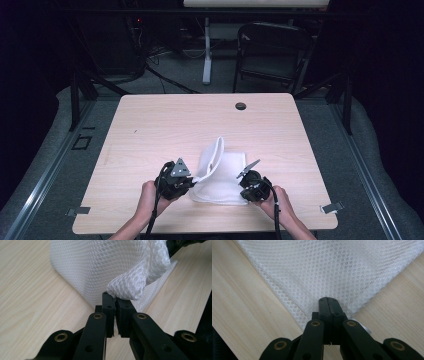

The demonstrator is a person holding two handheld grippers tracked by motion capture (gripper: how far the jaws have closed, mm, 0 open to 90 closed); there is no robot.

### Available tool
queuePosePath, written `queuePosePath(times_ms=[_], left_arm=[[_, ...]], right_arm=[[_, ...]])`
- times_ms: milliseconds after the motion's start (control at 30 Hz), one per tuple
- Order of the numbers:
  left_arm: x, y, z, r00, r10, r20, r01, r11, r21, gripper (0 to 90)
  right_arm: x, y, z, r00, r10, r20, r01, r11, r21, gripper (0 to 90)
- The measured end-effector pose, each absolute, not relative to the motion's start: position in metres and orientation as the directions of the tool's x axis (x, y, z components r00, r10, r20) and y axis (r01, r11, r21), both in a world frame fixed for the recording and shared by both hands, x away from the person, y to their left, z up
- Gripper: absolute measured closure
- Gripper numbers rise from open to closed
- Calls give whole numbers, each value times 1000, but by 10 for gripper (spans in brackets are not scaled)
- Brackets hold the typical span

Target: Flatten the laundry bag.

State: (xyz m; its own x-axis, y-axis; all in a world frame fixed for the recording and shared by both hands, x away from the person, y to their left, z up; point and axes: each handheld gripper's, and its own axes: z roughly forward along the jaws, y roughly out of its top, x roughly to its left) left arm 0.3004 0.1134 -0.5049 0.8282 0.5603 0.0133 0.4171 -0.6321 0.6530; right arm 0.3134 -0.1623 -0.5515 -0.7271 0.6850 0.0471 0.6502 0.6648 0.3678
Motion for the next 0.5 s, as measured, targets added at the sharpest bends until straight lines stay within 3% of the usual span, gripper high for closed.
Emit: queuePosePath(times_ms=[500], left_arm=[[308, 118, -513, 808, 589, 15, 449, -631, 632, 864]], right_arm=[[319, -176, -551, -698, 715, 35, 677, 644, 358, 900]])
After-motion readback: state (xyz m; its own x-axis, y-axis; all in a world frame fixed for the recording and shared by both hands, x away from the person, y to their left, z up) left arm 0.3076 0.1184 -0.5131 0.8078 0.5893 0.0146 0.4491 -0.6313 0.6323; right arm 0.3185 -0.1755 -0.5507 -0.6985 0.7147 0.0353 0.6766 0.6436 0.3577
